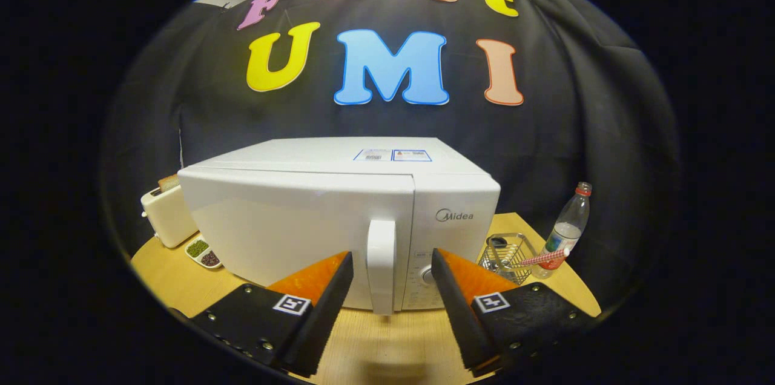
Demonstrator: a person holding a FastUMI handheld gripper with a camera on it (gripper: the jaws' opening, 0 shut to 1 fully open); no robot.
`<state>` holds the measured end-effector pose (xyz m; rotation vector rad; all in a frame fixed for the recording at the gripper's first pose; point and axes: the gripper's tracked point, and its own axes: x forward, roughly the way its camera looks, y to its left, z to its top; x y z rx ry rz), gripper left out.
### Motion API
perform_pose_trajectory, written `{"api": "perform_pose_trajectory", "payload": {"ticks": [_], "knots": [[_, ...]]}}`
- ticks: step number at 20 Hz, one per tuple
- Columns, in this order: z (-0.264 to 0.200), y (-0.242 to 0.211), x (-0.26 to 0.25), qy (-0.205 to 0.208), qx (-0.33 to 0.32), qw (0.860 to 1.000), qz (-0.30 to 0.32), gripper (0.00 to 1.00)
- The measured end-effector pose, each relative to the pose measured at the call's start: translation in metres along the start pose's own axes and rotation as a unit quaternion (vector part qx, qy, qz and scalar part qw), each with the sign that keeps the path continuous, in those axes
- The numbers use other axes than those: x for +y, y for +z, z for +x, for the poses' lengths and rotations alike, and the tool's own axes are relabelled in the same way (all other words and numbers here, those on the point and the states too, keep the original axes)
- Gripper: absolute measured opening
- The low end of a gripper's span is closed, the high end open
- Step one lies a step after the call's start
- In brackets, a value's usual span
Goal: Open the microwave, put the food inside, and close the microwave door.
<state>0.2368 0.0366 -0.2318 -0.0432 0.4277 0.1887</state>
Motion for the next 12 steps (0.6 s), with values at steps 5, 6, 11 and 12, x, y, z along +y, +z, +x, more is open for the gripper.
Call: {"api": "perform_pose_trajectory", "payload": {"ticks": [5,6,11,12], "knots": [[0.013,-0.011,0.007,0.014,0.022,0.999,0.024,0.44],[0.015,-0.015,0.012,0.022,0.028,0.999,0.038,0.40],[0.022,-0.018,0.010,0.019,0.044,0.997,0.060,0.32],[0.020,-0.018,0.010,0.012,0.041,0.999,0.033,0.31]]}}
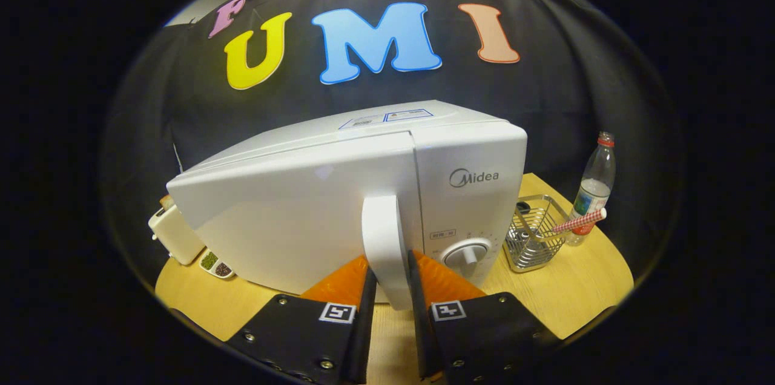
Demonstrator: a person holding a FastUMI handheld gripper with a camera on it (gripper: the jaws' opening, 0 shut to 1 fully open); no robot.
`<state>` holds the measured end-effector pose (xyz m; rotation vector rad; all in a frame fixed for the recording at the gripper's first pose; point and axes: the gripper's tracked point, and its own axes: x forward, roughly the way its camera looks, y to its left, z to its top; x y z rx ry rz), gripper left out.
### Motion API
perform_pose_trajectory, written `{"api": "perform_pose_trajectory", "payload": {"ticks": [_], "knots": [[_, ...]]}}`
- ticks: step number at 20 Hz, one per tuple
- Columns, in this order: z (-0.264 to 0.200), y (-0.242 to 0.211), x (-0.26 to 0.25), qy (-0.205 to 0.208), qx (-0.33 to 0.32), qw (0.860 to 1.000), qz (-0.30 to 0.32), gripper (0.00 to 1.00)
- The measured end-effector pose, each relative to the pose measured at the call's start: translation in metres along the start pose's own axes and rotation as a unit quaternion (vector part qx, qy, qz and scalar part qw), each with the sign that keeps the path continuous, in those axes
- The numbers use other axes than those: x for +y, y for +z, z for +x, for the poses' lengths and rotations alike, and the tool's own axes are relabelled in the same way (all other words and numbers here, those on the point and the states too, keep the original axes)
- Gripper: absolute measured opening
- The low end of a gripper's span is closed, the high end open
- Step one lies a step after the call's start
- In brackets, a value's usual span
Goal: Open the microwave, put the food inside, and close the microwave door.
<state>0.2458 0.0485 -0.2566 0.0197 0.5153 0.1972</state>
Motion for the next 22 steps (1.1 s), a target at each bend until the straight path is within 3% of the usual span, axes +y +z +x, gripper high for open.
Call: {"api": "perform_pose_trajectory", "payload": {"ticks": [2,5,13,17,22], "knots": [[-0.002,0.000,-0.002,-0.017,-0.003,0.999,-0.039,0.12],[-0.004,-0.002,-0.001,-0.015,0.010,1.000,-0.024,0.12],[-0.068,-0.034,0.021,-0.007,0.025,0.999,-0.043,0.12],[-0.102,-0.049,0.044,0.013,0.037,0.998,-0.045,0.23],[-0.135,-0.062,0.070,0.022,0.031,0.995,-0.088,0.24]]}}
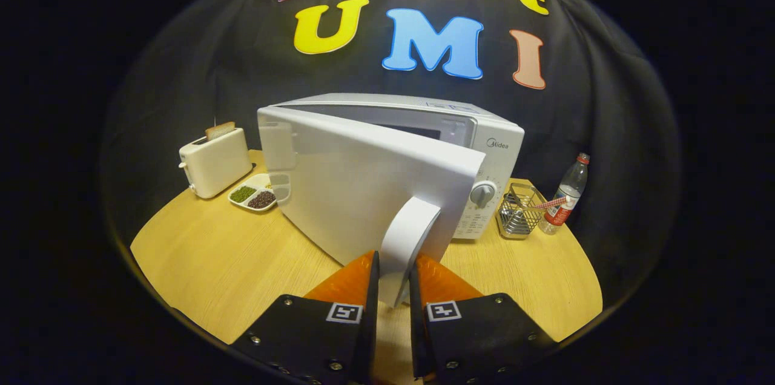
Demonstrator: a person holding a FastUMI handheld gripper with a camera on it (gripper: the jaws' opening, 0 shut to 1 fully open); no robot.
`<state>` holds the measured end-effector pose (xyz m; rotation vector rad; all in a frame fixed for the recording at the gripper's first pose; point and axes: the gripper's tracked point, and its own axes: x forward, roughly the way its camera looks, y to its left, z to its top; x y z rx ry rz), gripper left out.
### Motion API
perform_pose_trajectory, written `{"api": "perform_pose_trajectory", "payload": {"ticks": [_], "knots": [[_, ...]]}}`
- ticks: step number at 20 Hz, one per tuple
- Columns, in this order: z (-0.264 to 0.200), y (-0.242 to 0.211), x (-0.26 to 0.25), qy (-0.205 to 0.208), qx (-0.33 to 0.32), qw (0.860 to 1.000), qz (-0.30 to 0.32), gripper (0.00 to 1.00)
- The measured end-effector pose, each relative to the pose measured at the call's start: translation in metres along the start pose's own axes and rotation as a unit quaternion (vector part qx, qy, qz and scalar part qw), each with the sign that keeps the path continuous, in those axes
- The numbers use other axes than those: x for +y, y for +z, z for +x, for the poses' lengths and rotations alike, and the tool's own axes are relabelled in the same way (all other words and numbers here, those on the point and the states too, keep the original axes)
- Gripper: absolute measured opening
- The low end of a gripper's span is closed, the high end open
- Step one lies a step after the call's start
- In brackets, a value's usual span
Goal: Open the microwave, put the food inside, and close the microwave door.
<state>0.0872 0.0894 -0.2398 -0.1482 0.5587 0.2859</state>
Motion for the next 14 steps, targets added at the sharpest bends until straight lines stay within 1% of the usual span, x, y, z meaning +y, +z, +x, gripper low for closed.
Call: {"api": "perform_pose_trajectory", "payload": {"ticks": [4,8,14], "knots": [[-0.020,-0.005,0.028,0.013,-0.002,1.000,0.001,0.24],[-0.039,-0.008,0.058,0.021,-0.010,1.000,-0.017,0.24],[-0.062,-0.015,0.105,0.027,-0.021,0.999,-0.019,0.24]]}}
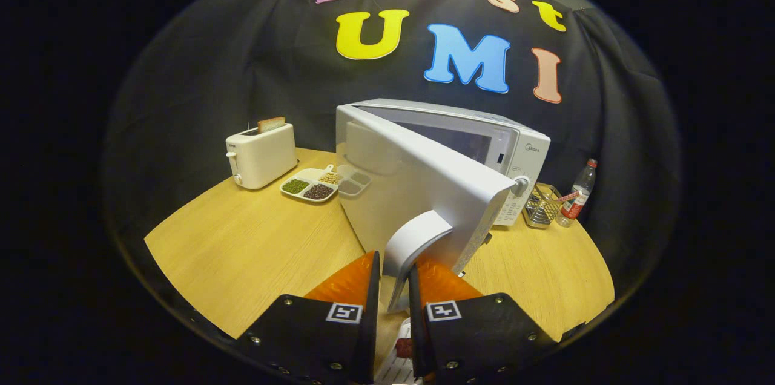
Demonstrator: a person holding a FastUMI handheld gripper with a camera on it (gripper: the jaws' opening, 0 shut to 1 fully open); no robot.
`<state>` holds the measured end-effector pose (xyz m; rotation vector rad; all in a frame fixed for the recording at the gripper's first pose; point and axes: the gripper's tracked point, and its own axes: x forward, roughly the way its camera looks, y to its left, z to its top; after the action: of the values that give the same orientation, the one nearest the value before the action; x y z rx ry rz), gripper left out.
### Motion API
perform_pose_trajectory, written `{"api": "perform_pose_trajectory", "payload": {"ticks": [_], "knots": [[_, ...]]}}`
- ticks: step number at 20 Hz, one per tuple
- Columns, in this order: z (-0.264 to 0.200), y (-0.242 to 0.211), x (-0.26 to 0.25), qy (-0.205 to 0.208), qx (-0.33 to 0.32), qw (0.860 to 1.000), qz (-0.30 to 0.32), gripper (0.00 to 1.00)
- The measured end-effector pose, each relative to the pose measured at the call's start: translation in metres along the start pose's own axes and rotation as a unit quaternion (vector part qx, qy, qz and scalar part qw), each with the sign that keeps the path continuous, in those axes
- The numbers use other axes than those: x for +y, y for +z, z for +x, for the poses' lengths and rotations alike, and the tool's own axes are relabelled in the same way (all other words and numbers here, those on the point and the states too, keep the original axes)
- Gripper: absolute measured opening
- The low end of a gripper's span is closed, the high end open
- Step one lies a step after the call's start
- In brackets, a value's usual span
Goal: Open the microwave, put the food inside, and close the microwave door.
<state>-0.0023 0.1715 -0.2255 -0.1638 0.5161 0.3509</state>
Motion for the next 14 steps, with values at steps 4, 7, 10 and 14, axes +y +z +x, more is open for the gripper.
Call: {"api": "perform_pose_trajectory", "payload": {"ticks": [4,7,10,14], "knots": [[-0.011,-0.002,0.036,0.013,-0.008,1.000,0.002,0.24],[-0.016,-0.006,0.063,0.021,-0.012,1.000,0.003,0.24],[-0.022,-0.013,0.090,0.038,-0.012,0.999,0.004,0.24],[-0.036,-0.023,0.128,0.077,-0.002,0.997,-0.004,0.24]]}}
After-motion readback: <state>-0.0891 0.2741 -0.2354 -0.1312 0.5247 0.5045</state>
